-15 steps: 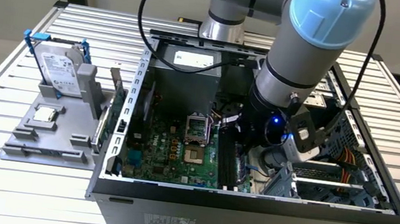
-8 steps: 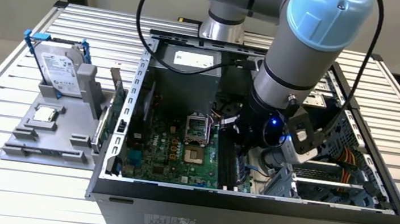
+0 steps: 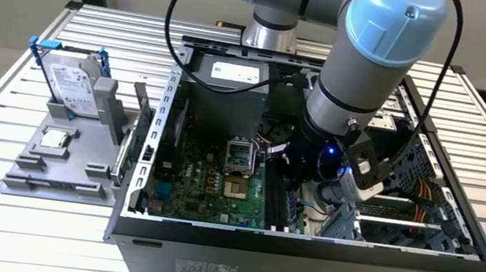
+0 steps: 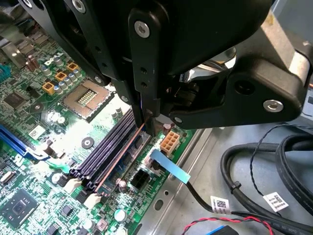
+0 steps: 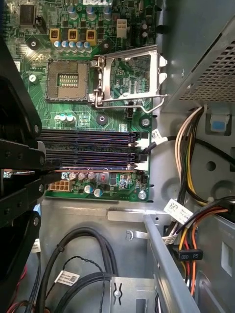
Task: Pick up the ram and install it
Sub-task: 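Insert the ram into the slot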
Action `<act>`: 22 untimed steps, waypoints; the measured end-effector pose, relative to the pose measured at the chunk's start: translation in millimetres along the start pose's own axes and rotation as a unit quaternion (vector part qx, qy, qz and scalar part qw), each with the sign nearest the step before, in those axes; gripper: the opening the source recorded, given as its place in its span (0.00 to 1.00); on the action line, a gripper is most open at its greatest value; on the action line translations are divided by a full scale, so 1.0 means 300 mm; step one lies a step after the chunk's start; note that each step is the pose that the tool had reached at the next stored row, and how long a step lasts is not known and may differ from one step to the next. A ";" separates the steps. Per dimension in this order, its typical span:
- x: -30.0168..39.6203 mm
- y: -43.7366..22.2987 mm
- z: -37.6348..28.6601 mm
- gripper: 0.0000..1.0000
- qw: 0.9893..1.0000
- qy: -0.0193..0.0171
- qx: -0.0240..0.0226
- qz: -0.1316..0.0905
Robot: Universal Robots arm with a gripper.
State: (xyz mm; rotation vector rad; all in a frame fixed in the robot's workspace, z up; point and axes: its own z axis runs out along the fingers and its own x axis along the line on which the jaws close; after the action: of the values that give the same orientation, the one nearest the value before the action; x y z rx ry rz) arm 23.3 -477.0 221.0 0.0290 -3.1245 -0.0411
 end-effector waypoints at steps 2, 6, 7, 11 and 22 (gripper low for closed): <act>0.000 0.000 0.004 0.00 1.000 0.000 0.000 0.000; 0.001 0.001 0.005 0.00 1.000 0.000 0.000 0.000; 0.001 0.001 0.005 0.00 1.000 0.000 0.000 0.000; 0.004 0.001 0.006 0.00 1.000 0.000 0.000 0.000; 0.007 0.001 0.013 0.00 1.000 0.000 0.000 0.000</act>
State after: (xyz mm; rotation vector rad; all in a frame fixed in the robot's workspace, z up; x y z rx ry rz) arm 21.1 -476.7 217.0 0.0290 -3.1244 -0.0411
